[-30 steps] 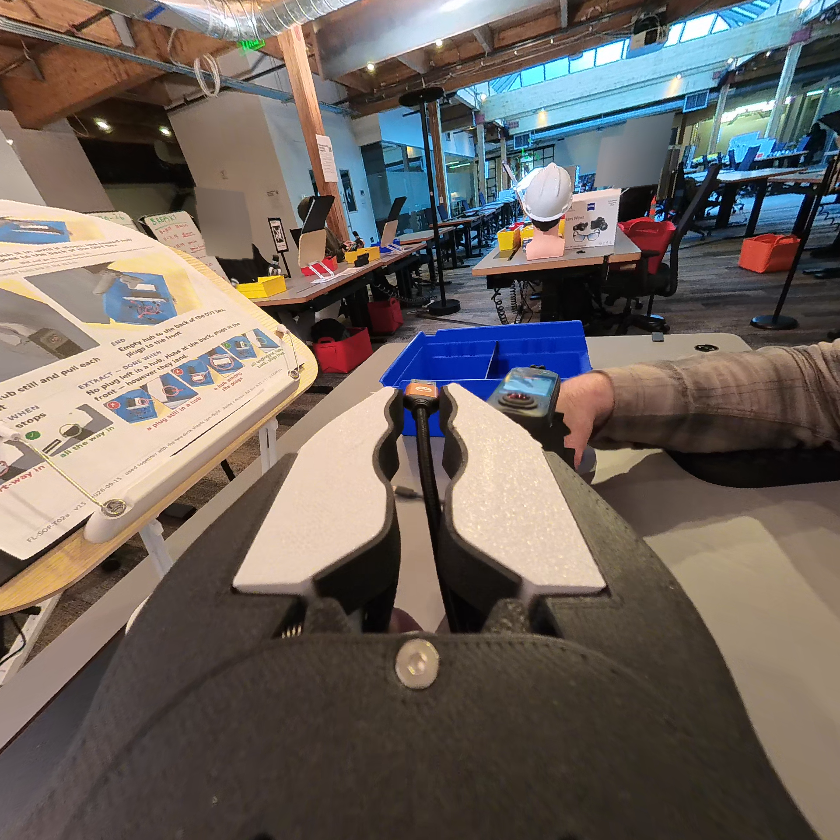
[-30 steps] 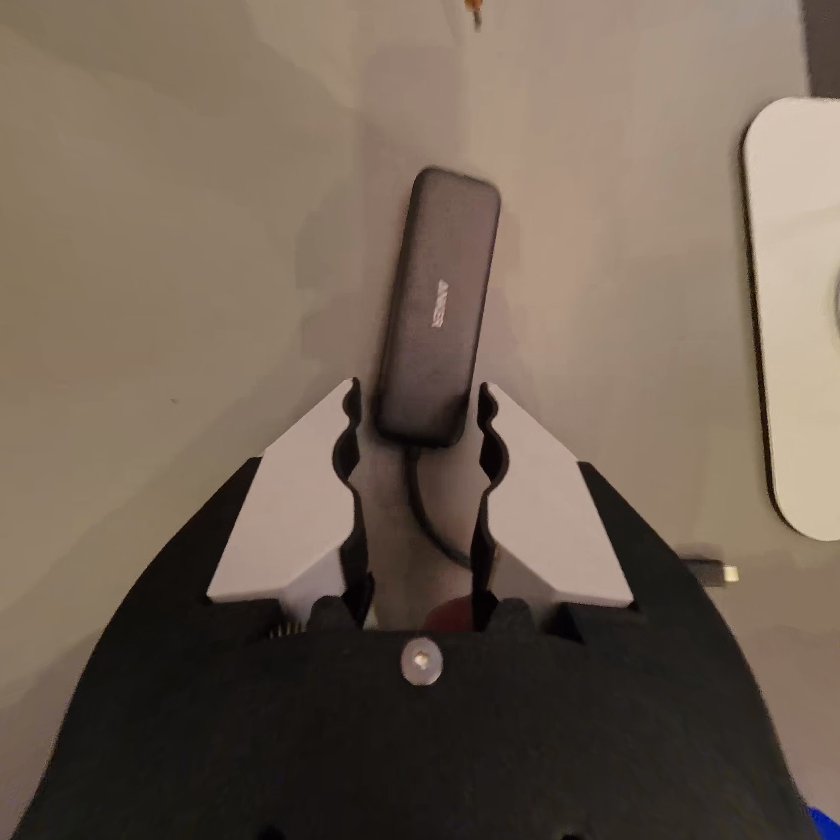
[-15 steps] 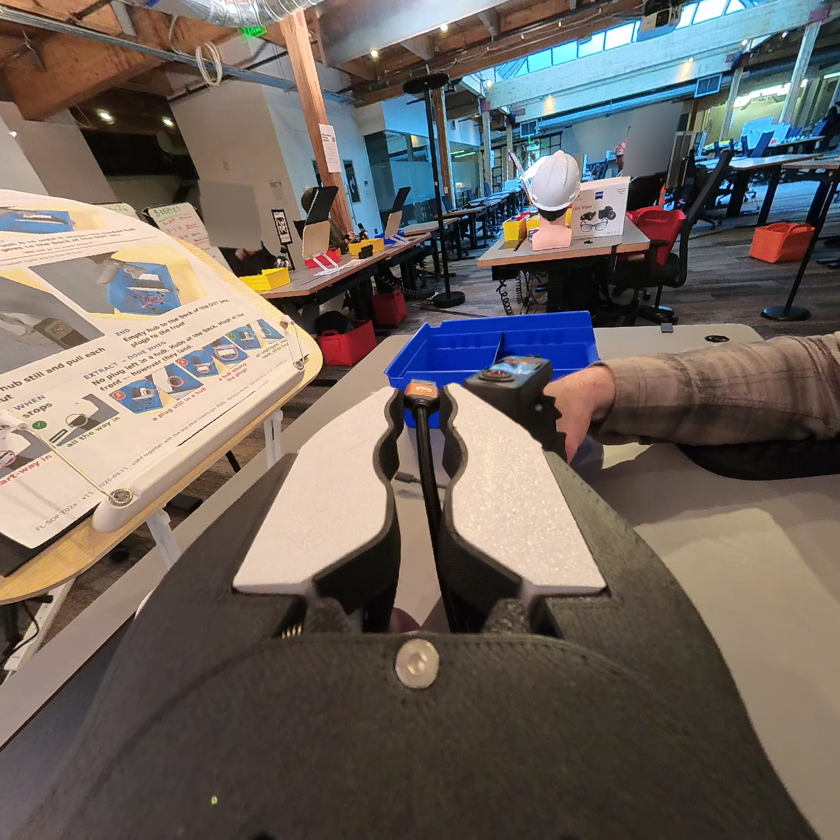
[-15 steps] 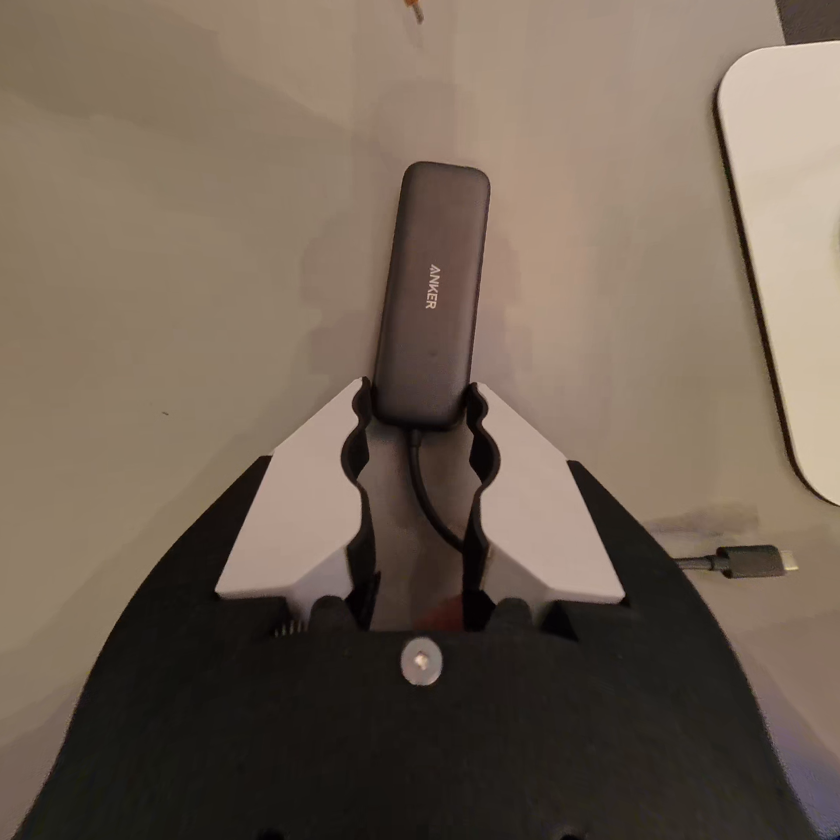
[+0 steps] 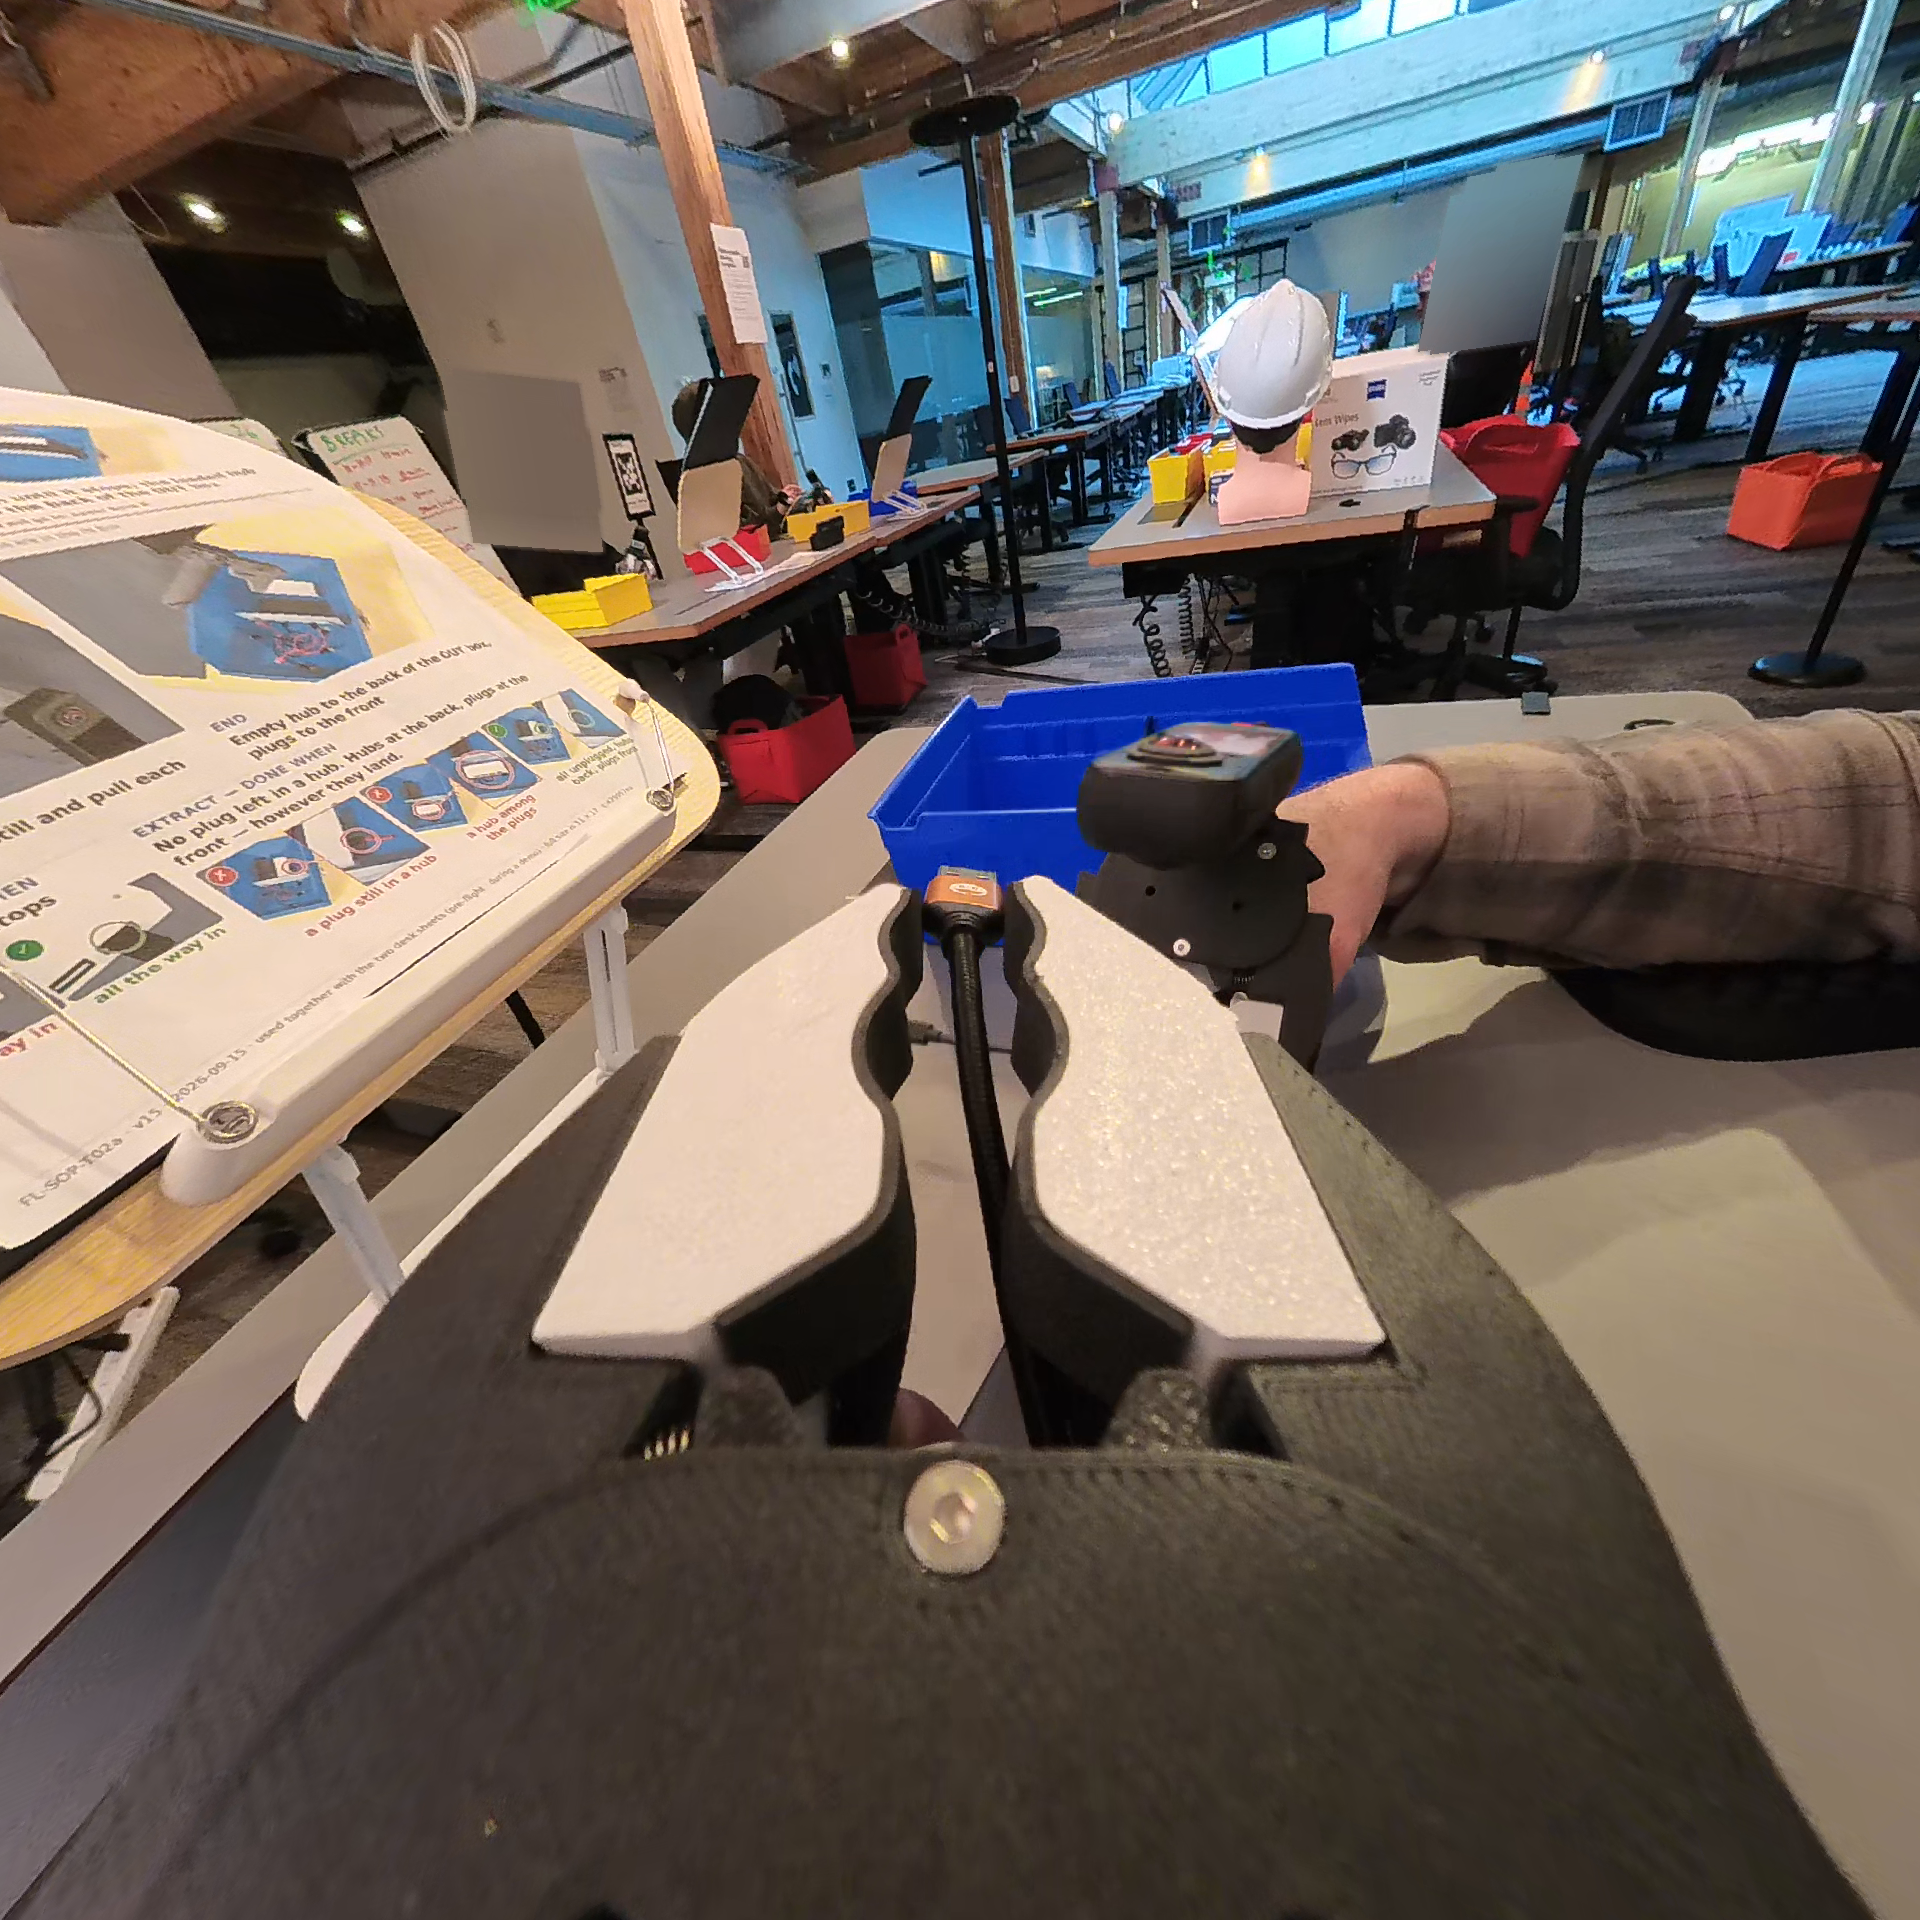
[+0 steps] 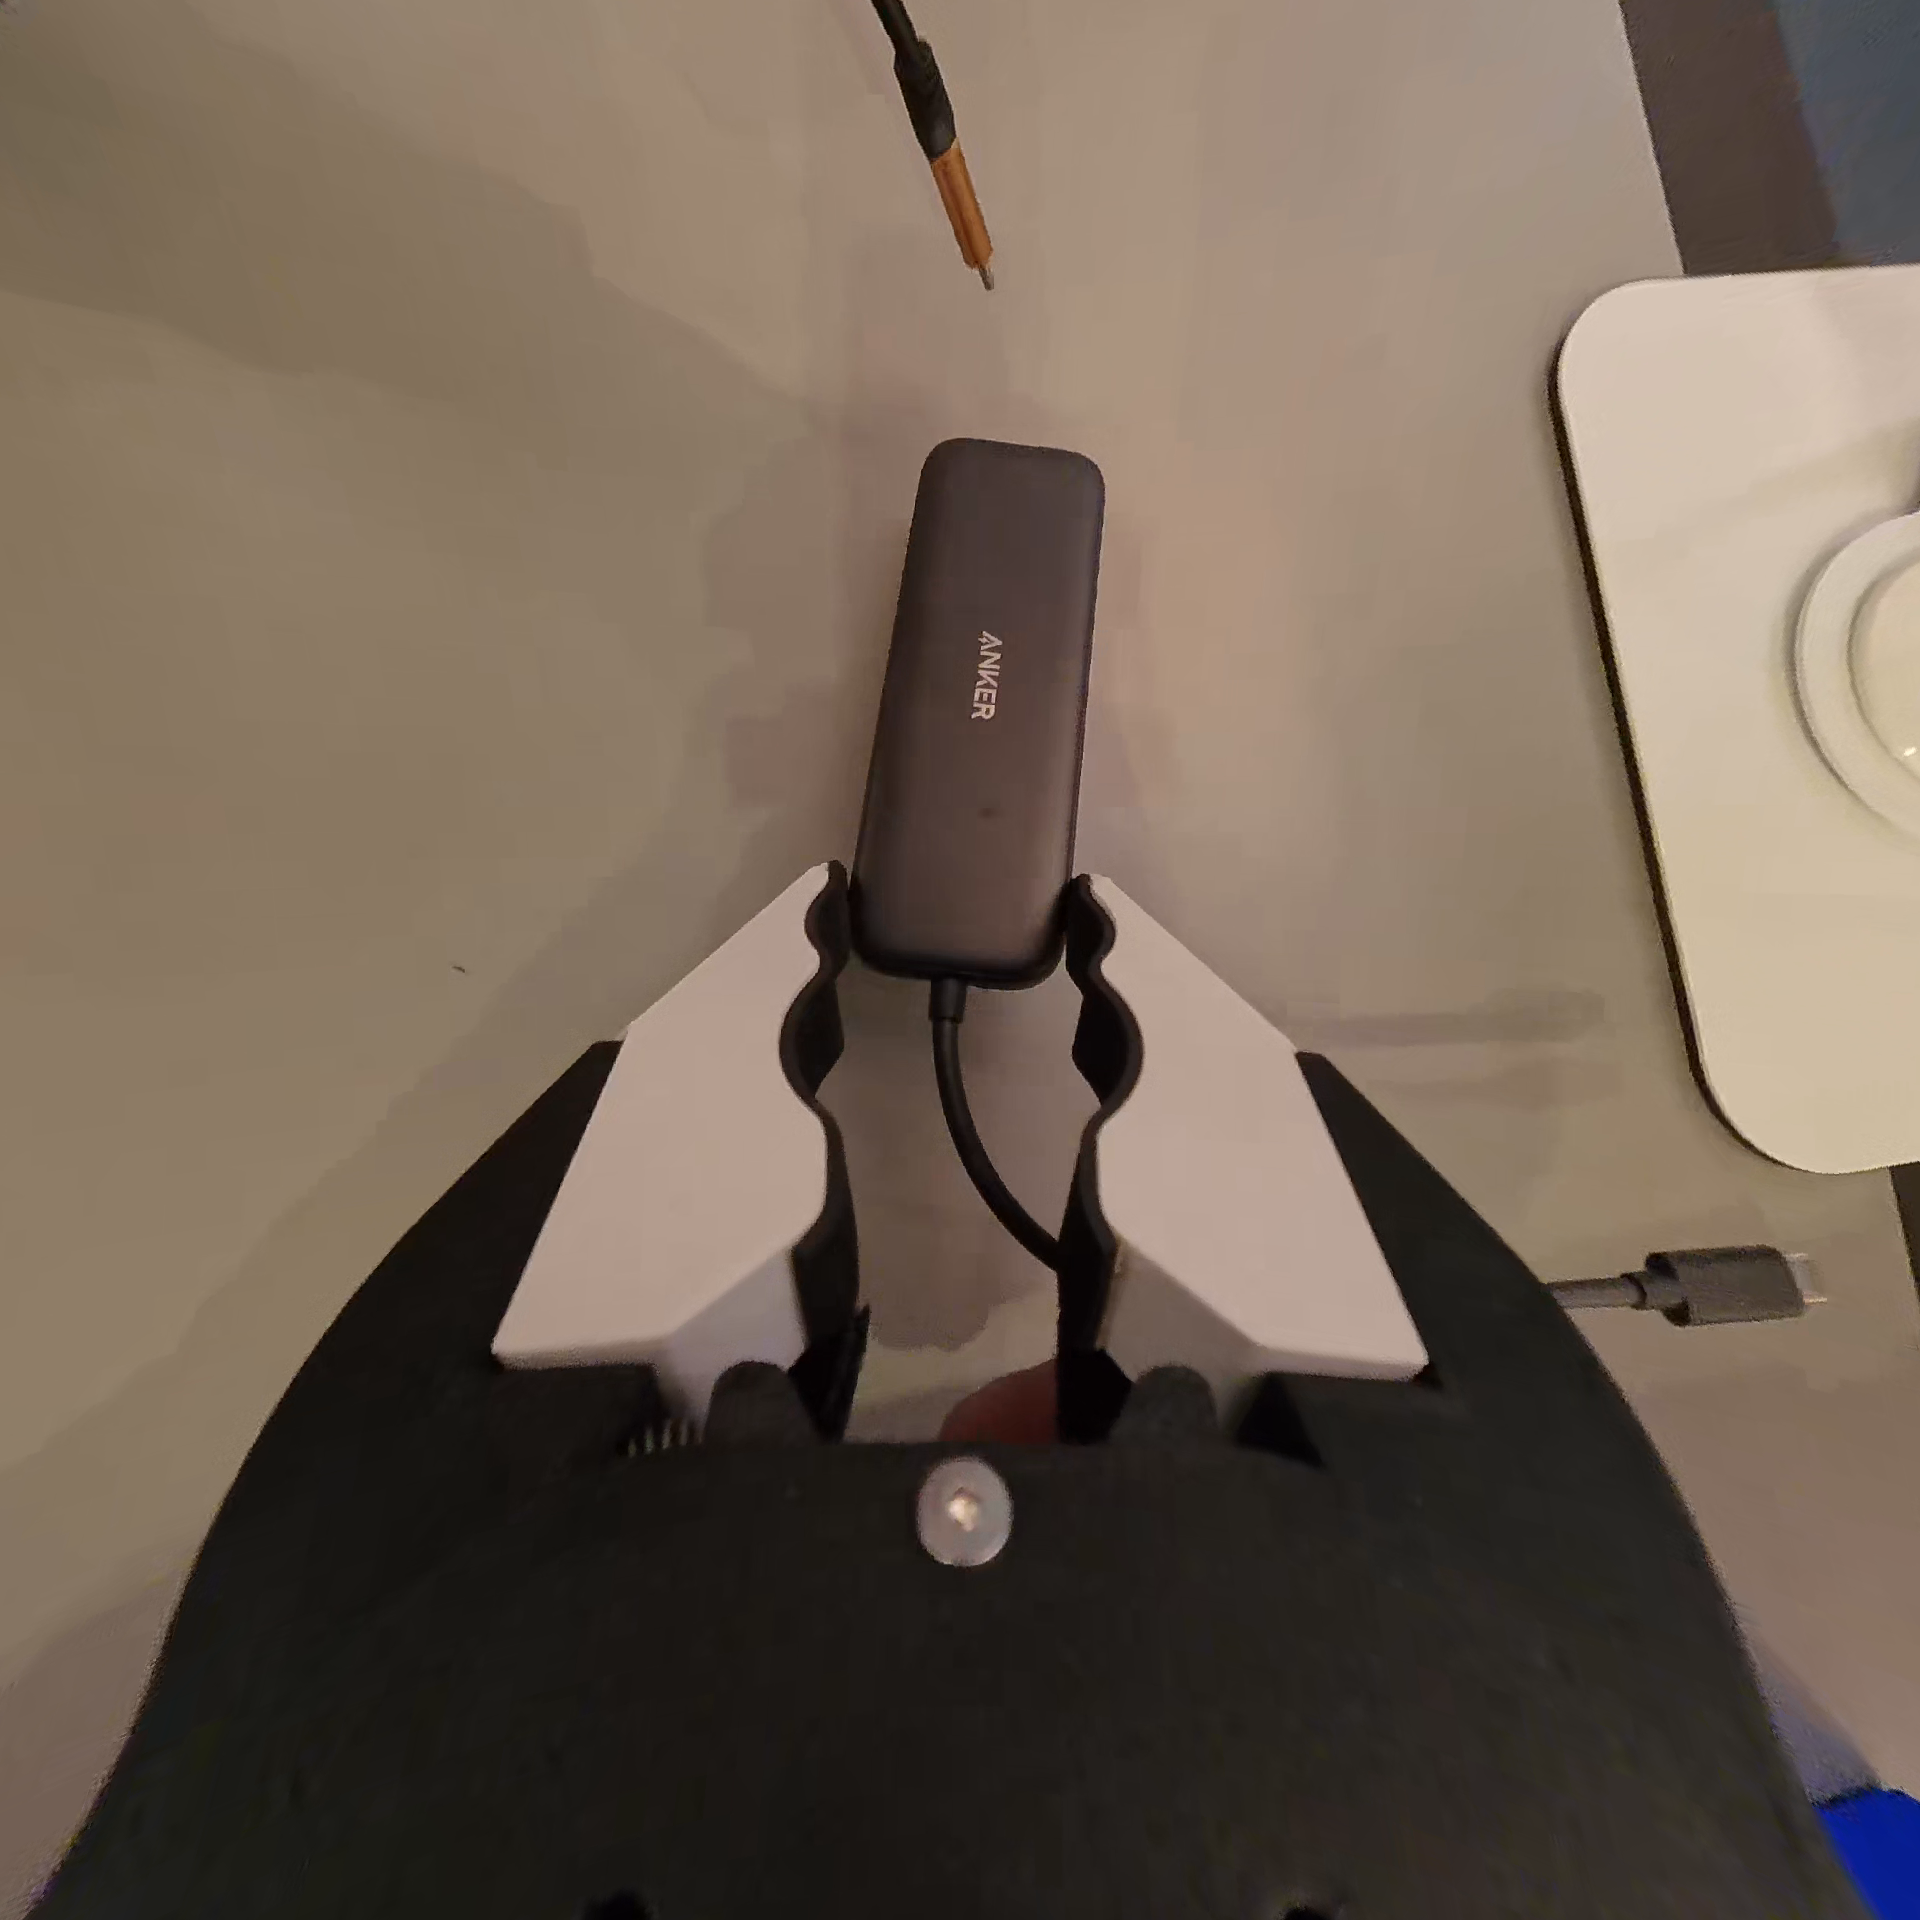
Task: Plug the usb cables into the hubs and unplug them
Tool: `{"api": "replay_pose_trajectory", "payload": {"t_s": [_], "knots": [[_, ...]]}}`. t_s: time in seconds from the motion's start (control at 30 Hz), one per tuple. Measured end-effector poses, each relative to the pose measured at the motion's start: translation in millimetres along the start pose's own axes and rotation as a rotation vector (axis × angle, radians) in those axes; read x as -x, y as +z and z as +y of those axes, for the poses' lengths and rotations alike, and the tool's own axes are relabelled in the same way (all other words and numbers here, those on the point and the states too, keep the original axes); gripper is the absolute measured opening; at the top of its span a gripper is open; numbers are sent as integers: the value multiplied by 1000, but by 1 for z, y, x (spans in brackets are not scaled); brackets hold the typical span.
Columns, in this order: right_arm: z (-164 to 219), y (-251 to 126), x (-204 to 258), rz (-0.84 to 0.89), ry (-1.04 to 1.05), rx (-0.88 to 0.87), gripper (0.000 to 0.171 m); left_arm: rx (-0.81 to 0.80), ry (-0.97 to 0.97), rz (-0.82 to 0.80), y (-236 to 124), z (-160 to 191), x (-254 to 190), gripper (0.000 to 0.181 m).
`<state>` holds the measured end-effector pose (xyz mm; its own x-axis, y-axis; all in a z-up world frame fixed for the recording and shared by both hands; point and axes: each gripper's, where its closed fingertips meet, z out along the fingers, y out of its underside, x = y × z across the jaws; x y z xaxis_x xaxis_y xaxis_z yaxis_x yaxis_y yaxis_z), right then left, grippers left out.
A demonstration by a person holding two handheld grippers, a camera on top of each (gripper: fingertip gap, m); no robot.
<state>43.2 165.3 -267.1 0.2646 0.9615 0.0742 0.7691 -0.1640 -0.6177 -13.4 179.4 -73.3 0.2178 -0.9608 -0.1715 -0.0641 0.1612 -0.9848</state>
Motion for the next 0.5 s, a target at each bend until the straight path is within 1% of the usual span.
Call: {"api": "replay_pose_trajectory", "payload": {"t_s": [0.07, 0.17, 0.37, 0.5], "knots": [[2, 2, 0, 8, -20, 15, 40, 10, 0, 0, 1, 3, 0, 15], [-6, -2, 3, -6, -16, -22, 40, 17, -9, -6, 4, 8, 2, 15], [-8, -3, 3, -16, -10, -45, 40, -19, -88, -6, 19, 22, -1, 15], [-10, -2, 5, -28, -7, -55, 40, -7, -120, -17, 25, 36, 1, 15]]}}
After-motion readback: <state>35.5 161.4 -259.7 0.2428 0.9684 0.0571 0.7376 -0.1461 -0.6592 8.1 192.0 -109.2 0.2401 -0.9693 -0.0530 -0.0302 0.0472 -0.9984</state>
